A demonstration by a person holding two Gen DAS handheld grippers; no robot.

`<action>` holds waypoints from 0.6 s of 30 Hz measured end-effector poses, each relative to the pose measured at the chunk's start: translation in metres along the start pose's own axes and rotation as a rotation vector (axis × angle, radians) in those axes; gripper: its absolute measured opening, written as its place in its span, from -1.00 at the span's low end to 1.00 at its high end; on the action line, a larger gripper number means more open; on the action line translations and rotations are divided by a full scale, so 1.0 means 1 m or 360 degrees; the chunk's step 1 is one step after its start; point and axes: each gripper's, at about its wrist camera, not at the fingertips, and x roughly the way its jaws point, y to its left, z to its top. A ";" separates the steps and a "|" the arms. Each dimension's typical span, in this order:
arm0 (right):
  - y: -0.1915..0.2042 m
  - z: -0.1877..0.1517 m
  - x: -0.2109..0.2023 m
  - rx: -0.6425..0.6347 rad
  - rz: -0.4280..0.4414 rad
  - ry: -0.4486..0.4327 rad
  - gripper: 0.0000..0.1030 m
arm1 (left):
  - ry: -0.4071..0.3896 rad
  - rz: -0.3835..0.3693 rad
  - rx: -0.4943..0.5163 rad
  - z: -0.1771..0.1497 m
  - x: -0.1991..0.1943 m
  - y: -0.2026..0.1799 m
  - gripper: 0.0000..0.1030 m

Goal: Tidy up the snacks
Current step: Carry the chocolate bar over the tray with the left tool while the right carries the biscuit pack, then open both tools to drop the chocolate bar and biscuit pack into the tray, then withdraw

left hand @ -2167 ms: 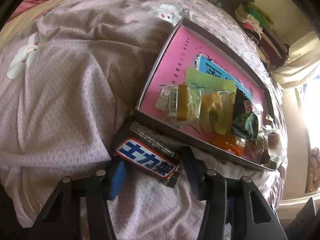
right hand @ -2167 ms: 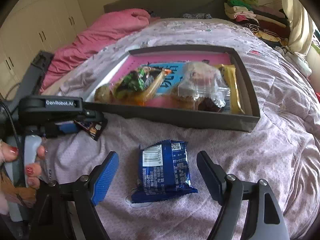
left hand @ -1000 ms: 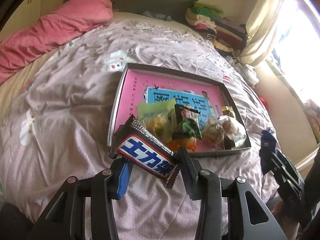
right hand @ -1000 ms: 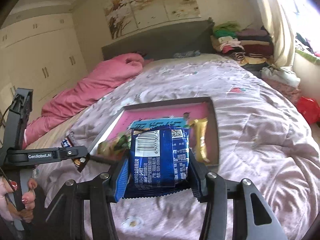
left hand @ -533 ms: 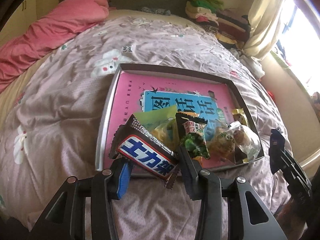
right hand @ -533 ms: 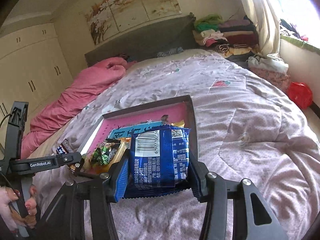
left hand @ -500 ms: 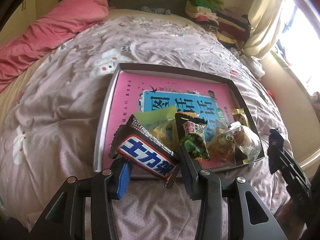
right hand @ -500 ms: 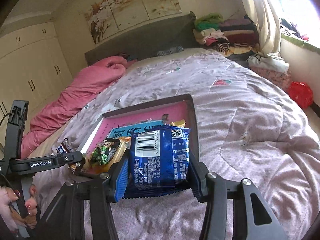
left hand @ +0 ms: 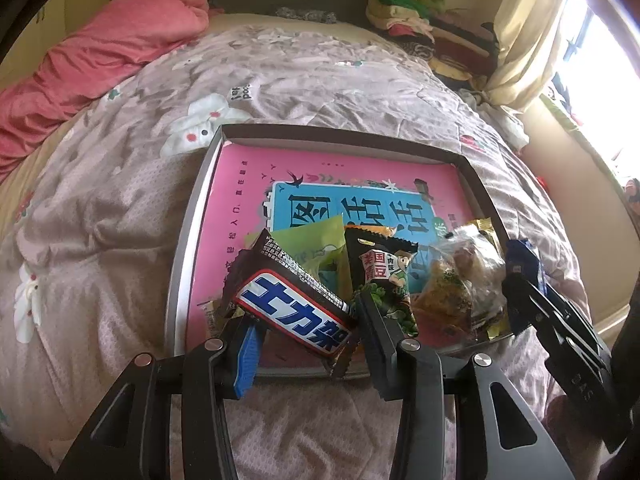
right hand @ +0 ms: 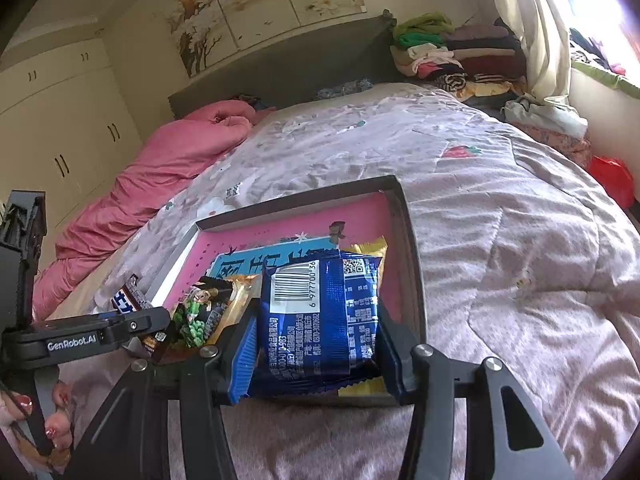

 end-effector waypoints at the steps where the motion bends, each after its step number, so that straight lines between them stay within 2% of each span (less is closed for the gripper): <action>1: 0.000 0.001 0.003 0.0003 0.0007 -0.0002 0.00 | -0.0001 -0.0001 -0.0002 0.000 0.000 0.000 -0.11; 7: -0.002 0.004 0.015 0.0009 0.0060 0.0027 0.01 | 0.0019 0.0006 0.0007 -0.001 0.004 0.000 -0.11; 18: -0.003 0.001 0.016 0.0016 0.0003 0.0058 0.06 | 0.0033 -0.0022 -0.0015 -0.004 0.008 0.002 -0.09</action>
